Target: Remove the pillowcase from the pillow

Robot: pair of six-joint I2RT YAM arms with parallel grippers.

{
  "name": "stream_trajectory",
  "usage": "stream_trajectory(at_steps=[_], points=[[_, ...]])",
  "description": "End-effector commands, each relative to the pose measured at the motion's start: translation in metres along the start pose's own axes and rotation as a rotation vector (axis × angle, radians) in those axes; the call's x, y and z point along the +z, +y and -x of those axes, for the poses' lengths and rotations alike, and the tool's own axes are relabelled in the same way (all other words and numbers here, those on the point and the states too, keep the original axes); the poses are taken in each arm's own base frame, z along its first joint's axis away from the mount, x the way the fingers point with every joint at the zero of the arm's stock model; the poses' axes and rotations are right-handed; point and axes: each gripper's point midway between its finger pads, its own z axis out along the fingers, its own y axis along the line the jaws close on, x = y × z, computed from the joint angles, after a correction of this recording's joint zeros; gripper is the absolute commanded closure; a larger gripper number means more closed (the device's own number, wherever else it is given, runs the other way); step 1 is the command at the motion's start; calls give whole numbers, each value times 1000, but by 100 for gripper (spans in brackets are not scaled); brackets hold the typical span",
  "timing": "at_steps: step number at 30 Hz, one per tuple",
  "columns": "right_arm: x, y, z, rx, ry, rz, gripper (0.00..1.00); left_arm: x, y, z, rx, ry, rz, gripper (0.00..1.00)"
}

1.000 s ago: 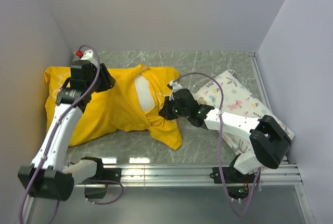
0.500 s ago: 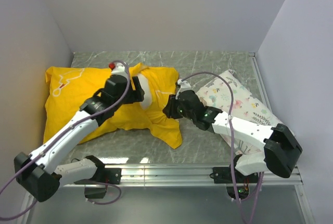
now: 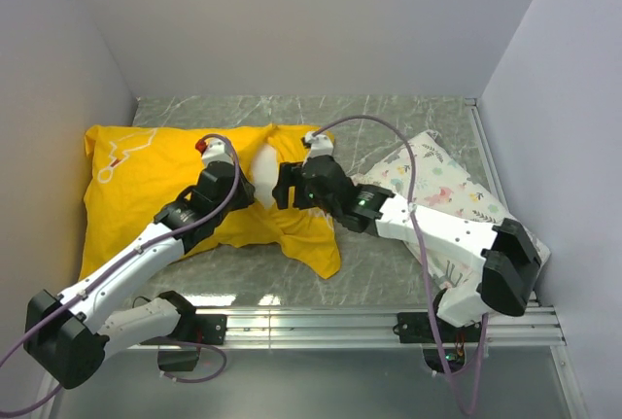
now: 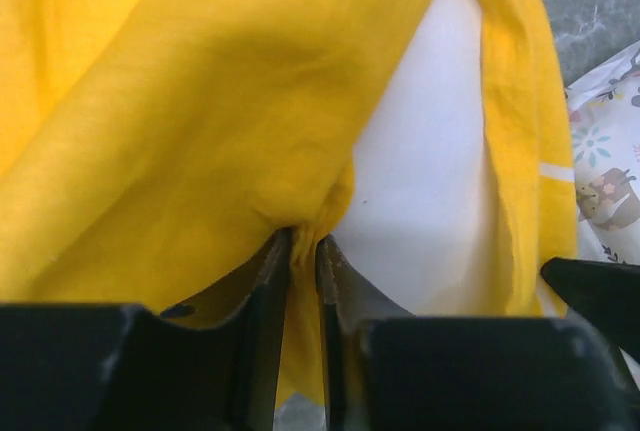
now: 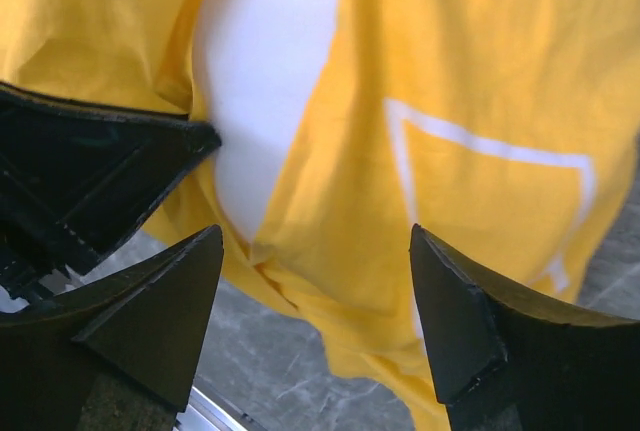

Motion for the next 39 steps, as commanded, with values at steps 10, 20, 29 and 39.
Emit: stream_trajectory(at_steps=[10, 20, 29, 39], points=[[-4, -92, -56, -49, 83, -318, 76, 10, 18, -8, -32, -27, 75, 100], [-23, -175, -123, 218, 137, -321, 100, 1, 77, 7, -108, -60, 128, 100], [12, -111, -141, 218, 206, -46, 100, -16, 29, 27, -18, -30, -18, 94], [15, -100, -132, 213, 185, -11, 100, -47, -52, 36, 96, -36, -195, 67]])
